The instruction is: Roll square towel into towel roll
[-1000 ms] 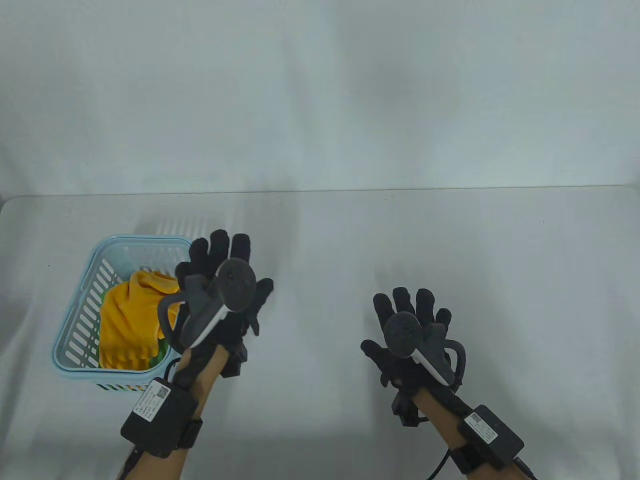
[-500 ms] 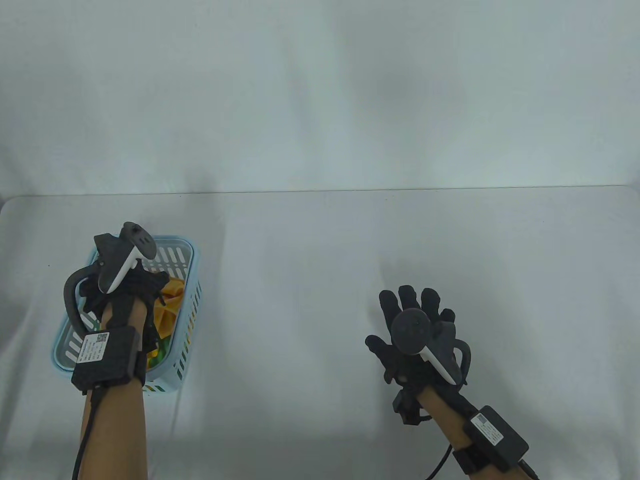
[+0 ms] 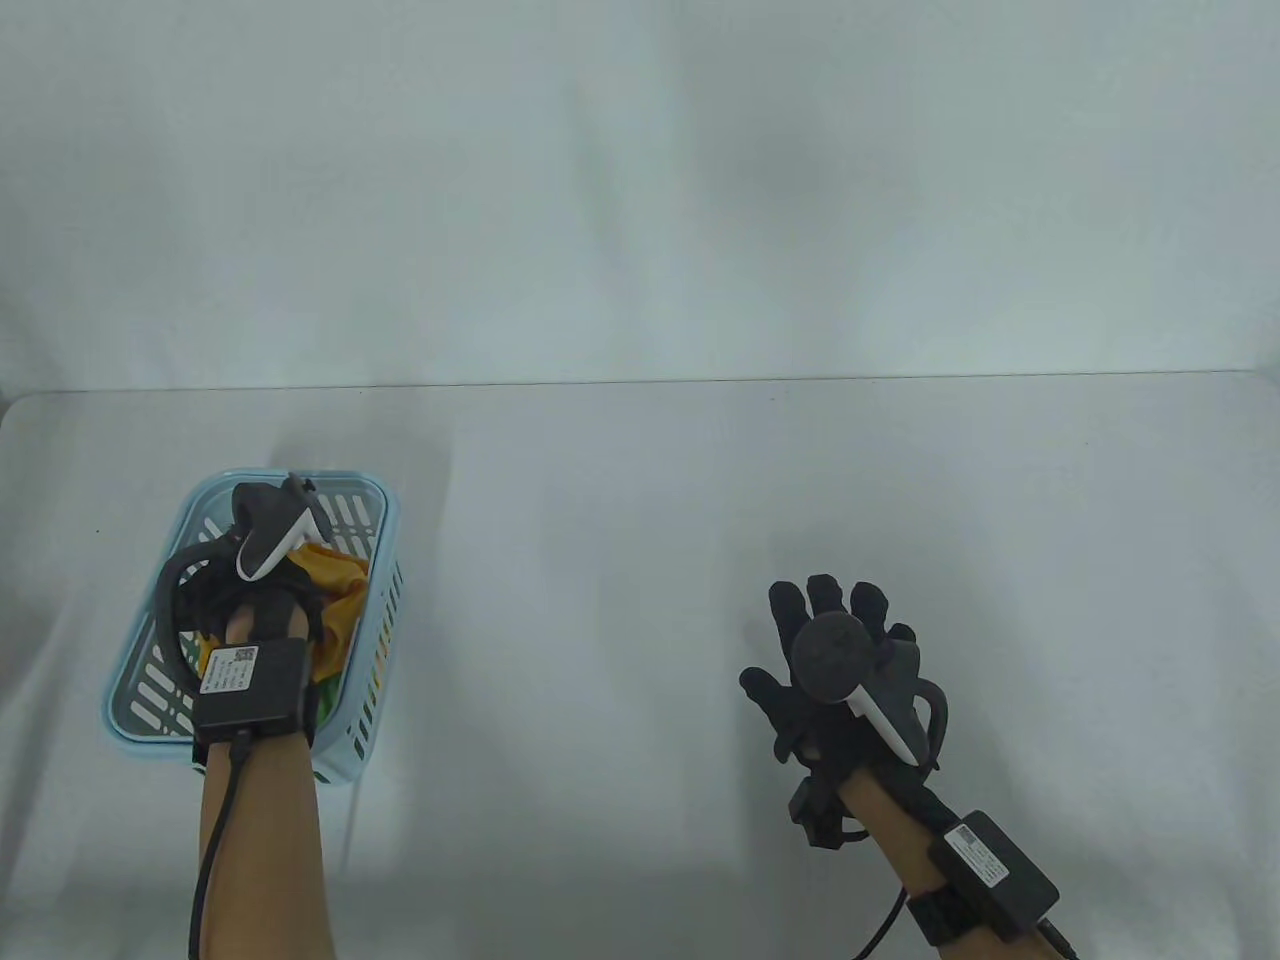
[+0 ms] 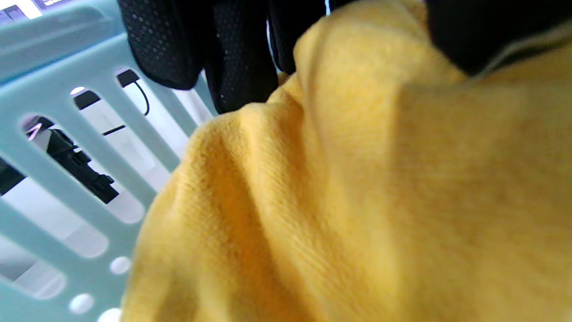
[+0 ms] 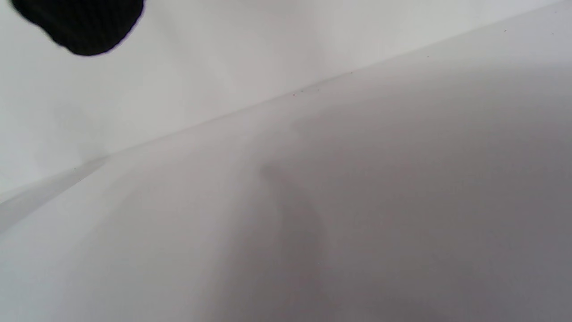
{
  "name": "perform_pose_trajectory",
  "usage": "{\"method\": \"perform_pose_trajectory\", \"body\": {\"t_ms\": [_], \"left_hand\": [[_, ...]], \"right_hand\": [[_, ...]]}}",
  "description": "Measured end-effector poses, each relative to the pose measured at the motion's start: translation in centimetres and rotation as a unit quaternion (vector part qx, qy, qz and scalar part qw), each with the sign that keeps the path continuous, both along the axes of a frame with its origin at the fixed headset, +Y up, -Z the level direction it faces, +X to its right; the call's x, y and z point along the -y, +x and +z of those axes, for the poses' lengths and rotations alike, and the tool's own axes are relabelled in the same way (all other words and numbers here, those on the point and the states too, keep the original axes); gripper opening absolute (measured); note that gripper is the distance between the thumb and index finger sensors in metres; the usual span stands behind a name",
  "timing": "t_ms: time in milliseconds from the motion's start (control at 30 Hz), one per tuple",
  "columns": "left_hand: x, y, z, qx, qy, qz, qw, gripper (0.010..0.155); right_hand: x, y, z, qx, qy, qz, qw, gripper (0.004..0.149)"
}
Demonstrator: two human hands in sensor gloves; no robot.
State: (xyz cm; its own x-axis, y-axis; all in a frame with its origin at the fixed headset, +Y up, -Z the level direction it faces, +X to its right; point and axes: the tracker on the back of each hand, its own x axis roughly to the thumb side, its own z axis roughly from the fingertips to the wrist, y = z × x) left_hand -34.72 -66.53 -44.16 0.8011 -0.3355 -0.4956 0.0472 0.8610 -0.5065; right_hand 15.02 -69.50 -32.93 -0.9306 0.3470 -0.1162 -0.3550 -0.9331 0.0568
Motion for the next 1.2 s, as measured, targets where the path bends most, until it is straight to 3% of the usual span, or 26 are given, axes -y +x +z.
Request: {"method": "perform_pose_trajectory", "body": {"t_ms": [200, 433, 800, 1100, 1200], "left_hand": [[-0.2, -0.2, -0.3, 0.007, 0.028, 0.015, 0.999, 0.074], [-3.3, -0.1, 0.2, 0.008, 0.074, 0.003, 0.997, 0.055], [-12.1, 0.6, 2.4, 0.019, 0.215, 0.053, 0.975, 0.053], [-19.5, 2.6, 4.7, 0.073, 0.321, 0.076, 0.941, 0.052], [-22.0, 3.6, 5.7, 0.096, 0.367, 0.100, 0.920, 0.052]], "right_hand": [[0.0, 0.3, 0.0, 0.006, 0.001, -0.003, 1.000, 0.083], [-0.1, 0.5, -0.1, 0.009, 0.001, -0.014, 1.000, 0.082], [0.1, 0.6, -0.1, 0.008, 0.001, -0.025, 1.000, 0.081], [0.0, 1.1, 0.1, 0.018, 0.003, -0.038, 0.999, 0.081], [0.0, 1.2, 0.1, 0.018, 0.002, -0.039, 0.999, 0.081]]}}
